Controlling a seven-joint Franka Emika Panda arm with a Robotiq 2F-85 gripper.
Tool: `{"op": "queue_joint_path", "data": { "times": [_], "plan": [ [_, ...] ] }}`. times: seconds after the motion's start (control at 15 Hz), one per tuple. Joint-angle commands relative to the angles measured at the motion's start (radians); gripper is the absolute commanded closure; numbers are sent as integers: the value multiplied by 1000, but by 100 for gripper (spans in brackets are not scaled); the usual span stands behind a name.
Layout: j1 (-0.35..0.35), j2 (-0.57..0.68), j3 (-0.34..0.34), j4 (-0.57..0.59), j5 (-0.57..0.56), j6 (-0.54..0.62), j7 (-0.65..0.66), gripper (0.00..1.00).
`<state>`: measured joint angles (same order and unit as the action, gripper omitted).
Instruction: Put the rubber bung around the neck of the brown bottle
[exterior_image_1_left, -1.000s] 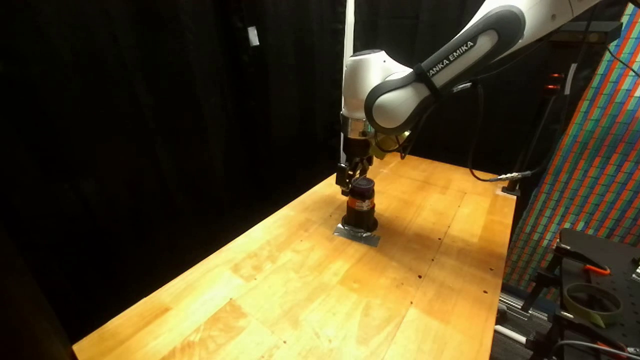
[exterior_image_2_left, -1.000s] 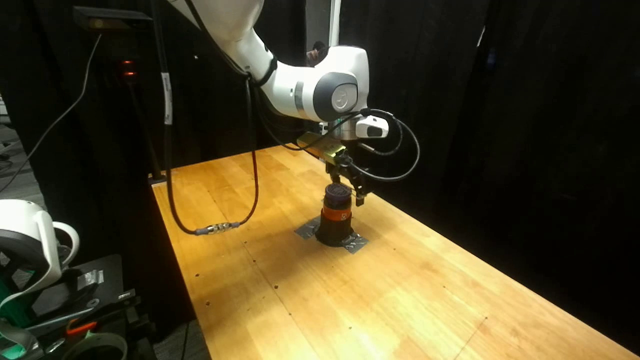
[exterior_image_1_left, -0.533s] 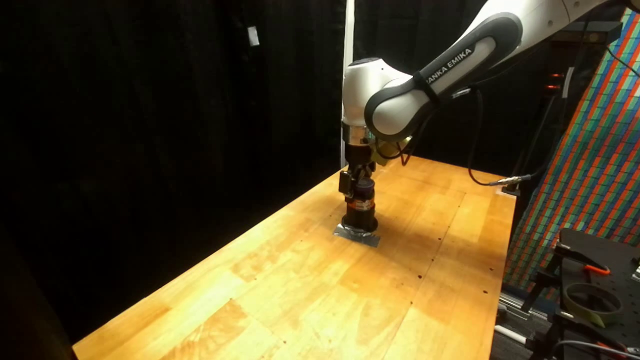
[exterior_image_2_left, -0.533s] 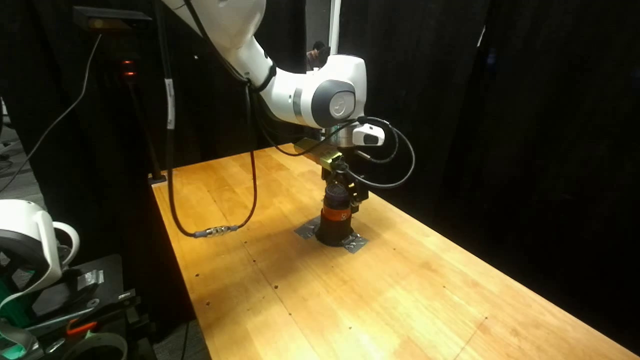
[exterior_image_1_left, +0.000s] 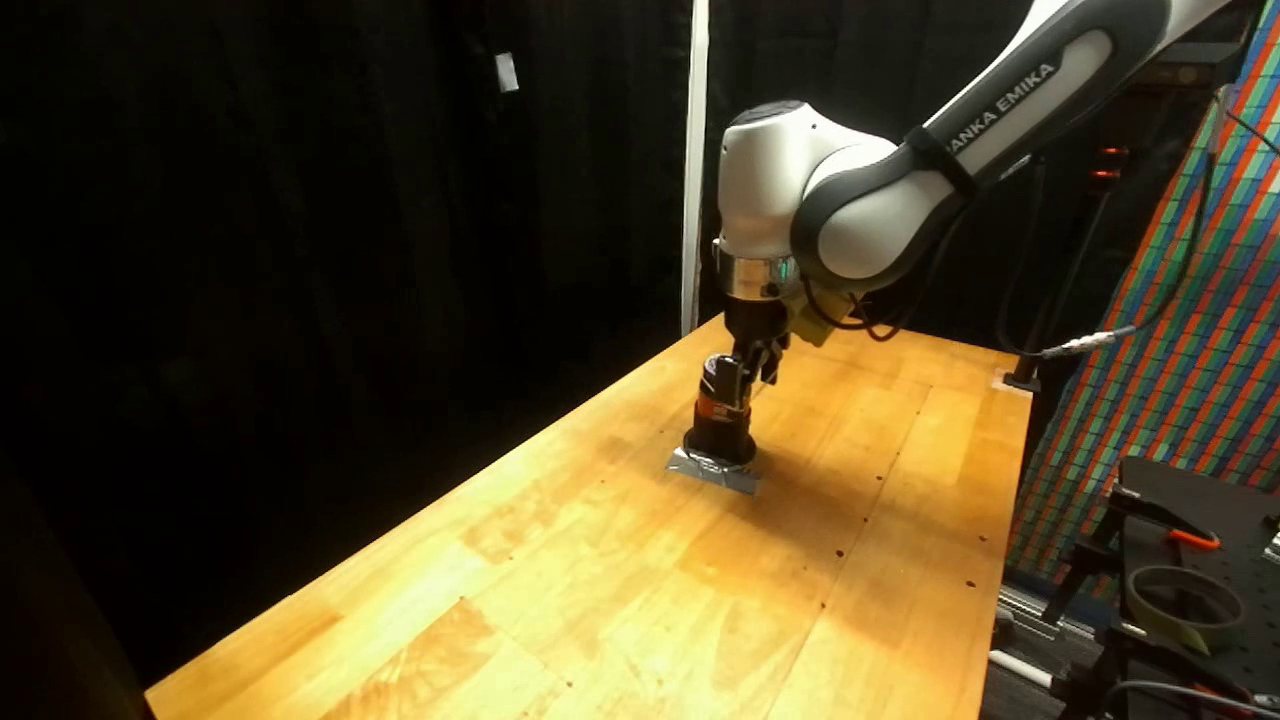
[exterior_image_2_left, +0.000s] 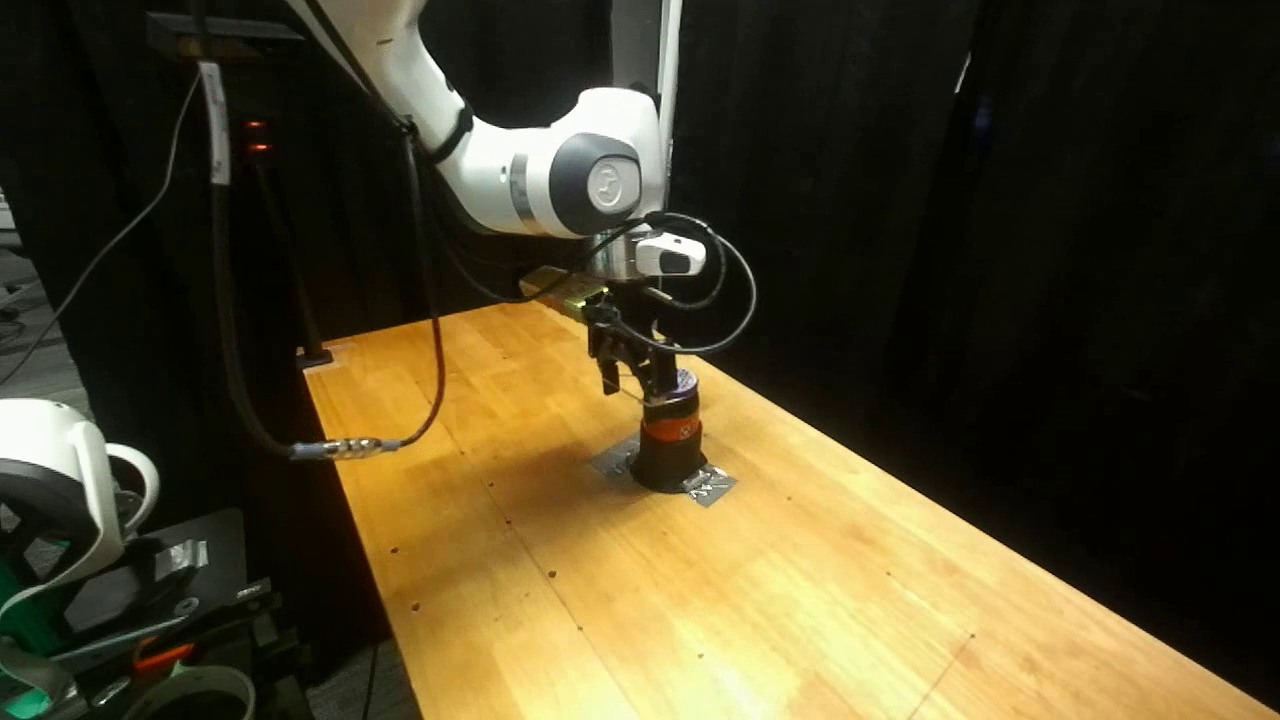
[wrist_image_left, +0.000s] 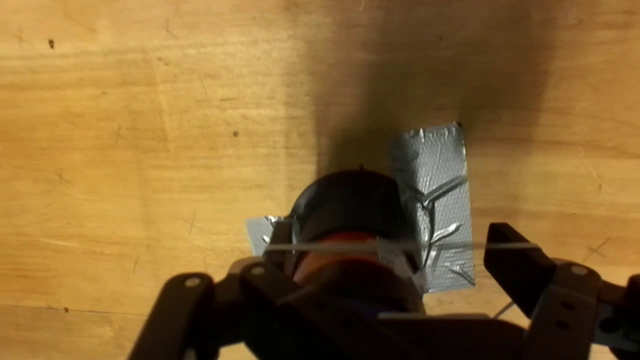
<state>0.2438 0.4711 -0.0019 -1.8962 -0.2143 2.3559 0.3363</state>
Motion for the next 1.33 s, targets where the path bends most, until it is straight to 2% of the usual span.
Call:
{"op": "queue_joint_path", "data": {
  "times": [0.0, 0.13, 0.2, 0.27, 0.33, 0.6, 0.73, 0.87, 1.07, 1.13, 1.27],
  "plan": [
    [24, -145, 3, -206, -25, 53, 58, 0],
    [31, -188, -3, -284, -59, 134, 83, 0],
    [46, -209, -20, -329, -110, 204, 127, 0],
    [53, -224, -31, -361, -156, 256, 159, 25],
    [65, -238, -49, -396, -220, 317, 208, 26],
    [134, -267, -153, -483, -539, 490, 464, 58],
    [190, -274, -229, -492, -725, 540, 616, 74],
    [239, -272, -290, -485, -906, 572, 765, 85],
    [319, -264, -363, -451, -1173, 593, 1001, 89],
    [345, -263, -381, -438, -1260, 594, 1083, 85],
    [366, -278, -379, -425, -1422, 574, 1244, 85]
  ]
}}
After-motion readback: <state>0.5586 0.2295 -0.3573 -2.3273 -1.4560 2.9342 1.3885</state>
